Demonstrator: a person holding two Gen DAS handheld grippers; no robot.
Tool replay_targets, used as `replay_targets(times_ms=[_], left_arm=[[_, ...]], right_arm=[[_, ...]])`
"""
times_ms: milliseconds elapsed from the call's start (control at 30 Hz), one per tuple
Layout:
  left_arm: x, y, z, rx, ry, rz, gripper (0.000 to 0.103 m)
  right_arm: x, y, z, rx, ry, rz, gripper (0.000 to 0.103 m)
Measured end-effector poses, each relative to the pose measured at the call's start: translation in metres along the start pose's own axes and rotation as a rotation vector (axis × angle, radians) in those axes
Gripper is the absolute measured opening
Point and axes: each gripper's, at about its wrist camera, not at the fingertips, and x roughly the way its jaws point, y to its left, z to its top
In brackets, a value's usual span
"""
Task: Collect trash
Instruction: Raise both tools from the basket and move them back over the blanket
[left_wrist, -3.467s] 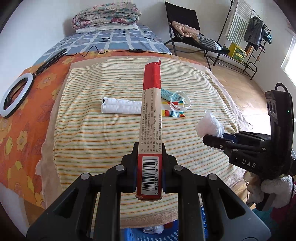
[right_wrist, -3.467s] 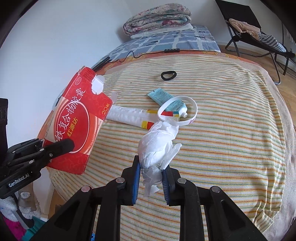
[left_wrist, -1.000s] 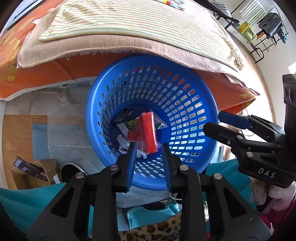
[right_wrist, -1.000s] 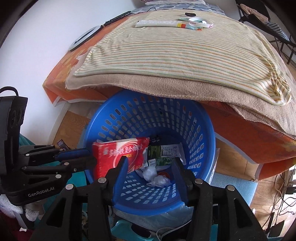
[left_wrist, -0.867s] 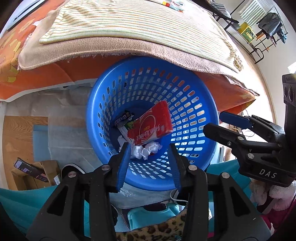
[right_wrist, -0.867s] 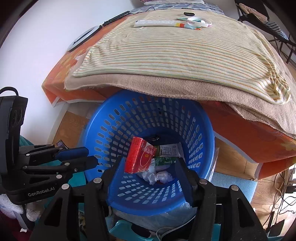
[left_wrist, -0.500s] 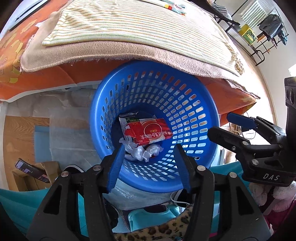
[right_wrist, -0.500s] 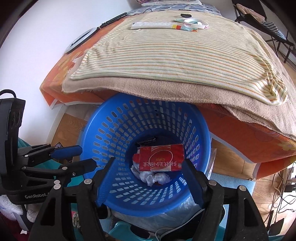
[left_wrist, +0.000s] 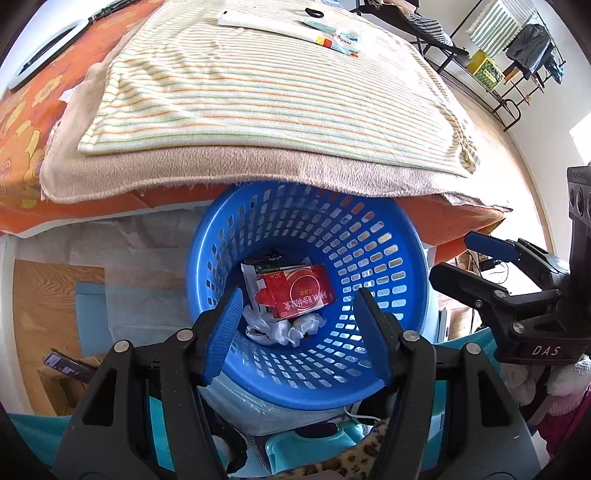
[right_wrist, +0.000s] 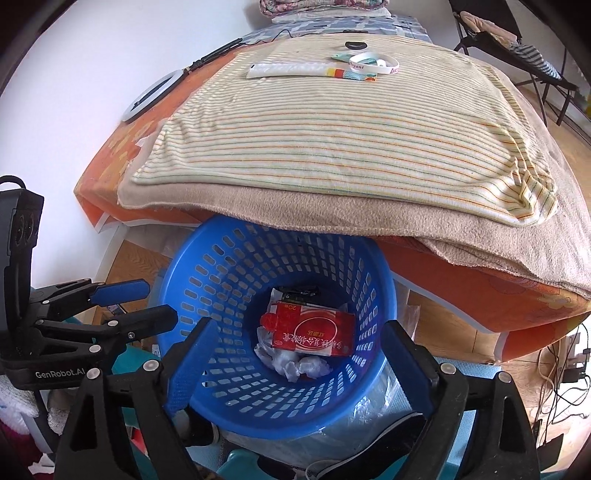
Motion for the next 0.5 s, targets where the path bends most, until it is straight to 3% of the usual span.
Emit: replay_targets(times_ms=[300, 500], left_arm=[[-0.015, -0.004, 0.046, 0.063, -0.046, -0.011, 0.064], [-0.025, -0.007, 0.093, 0.119, -0.096, -0.007, 0.064]], right_arm=[[-0.013, -0.027, 0.026, 0.083, -0.043, 0.008, 0.094], [-0.028, -0.035, 0.051, 0.048, -0.12, -0.035, 0.094]])
